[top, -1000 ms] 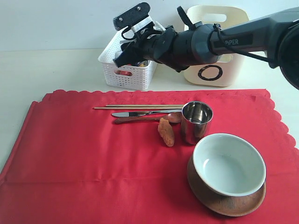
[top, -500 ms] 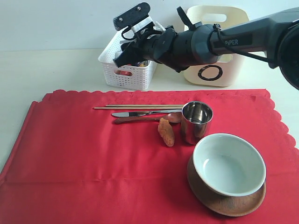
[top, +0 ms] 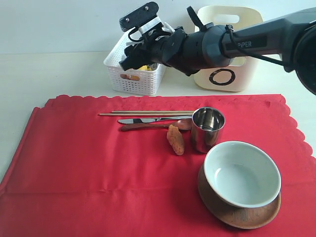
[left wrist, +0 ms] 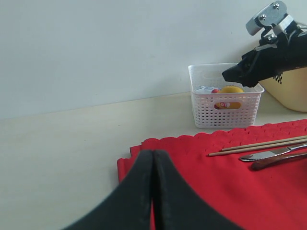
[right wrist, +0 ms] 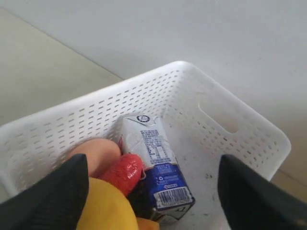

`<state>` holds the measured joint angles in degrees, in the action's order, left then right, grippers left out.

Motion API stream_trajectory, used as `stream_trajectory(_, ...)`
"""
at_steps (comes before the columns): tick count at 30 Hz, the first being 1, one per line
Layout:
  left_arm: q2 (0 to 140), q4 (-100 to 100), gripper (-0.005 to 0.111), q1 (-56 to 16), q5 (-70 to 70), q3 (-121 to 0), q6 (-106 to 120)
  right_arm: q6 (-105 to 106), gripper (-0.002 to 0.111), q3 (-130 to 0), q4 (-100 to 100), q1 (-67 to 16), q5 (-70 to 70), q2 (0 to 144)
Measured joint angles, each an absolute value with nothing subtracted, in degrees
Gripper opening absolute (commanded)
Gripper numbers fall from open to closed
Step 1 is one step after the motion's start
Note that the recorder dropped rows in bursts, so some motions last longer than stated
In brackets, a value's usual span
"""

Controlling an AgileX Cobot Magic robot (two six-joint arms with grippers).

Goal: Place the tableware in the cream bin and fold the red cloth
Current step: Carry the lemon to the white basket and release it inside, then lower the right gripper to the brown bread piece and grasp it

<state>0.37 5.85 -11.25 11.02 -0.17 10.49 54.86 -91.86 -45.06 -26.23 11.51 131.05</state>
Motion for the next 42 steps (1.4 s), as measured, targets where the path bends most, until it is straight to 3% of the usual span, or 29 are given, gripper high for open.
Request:
stream_trajectory(18,0.4,5.8,0.001,-11.3,11.0,-0.2,10.5,52.0,0.072,-92.0,-44.2,-26.2,-0.8,126.5)
stream_trajectory(29,0.4,5.8,0.001,-11.3,11.0,-0.2,10.5,54.3,0.072,-92.0,-31.3,-26.2,-16.4,117.7)
stream_trajectory(42,0.4,5.8,0.001,-11.3,11.0,-0.2,10.5,33.3,0.072,-92.0,-4.6,-26.2,-41.0,111.0)
